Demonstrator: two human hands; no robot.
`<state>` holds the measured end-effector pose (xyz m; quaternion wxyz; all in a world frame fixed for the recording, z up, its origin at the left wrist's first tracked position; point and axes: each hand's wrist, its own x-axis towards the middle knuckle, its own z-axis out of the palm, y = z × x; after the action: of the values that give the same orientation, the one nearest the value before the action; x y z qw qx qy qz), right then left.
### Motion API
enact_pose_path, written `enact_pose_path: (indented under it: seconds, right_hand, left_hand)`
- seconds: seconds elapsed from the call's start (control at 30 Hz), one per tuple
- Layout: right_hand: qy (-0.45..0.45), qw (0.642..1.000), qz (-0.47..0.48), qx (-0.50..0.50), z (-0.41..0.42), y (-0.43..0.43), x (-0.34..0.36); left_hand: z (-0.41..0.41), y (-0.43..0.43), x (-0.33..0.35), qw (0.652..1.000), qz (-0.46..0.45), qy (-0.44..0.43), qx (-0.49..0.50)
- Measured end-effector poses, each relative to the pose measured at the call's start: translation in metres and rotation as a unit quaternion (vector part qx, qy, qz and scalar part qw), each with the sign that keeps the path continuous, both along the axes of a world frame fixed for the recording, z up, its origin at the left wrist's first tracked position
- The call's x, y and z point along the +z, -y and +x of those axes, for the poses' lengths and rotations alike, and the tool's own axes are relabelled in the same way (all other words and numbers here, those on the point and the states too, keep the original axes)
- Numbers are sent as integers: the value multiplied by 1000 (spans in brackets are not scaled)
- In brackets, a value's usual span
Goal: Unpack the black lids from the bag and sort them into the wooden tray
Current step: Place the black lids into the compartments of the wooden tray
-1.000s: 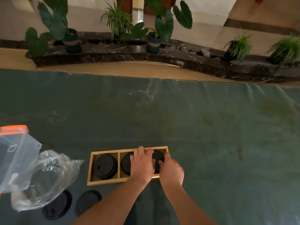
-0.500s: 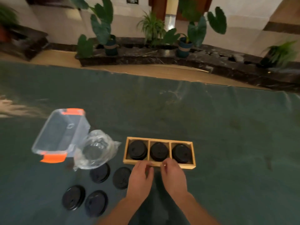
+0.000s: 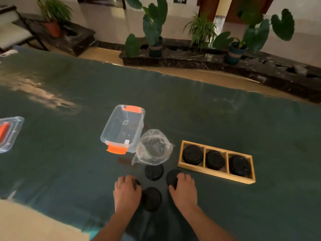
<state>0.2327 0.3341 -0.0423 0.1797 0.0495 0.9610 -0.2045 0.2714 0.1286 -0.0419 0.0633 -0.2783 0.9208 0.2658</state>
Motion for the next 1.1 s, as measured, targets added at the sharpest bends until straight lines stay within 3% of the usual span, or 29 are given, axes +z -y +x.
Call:
enact_pose_path:
  seconds: [0.23,0.53,0.63,0.8,1.1]
  right_hand:
    - [20,994,97,-34,-10,26,-19]
    - [-33,996,83,-2,7,43,-11]
    - [-60,994,58,65,41,63,-4]
    - [-11,986,80,146,69,93,-16]
    - [12,992,75,103,67,91,-29]
  left_hand:
    - [11,59,-16,980,-39,149,-130]
    - [1,72,-21,952,16,142,-270]
    - [-3,72,-21,944,25,130,-302]
    - [-8,75,-23,932,20,132,-336]
    - [-5,82,-29,929,-3,122,-348]
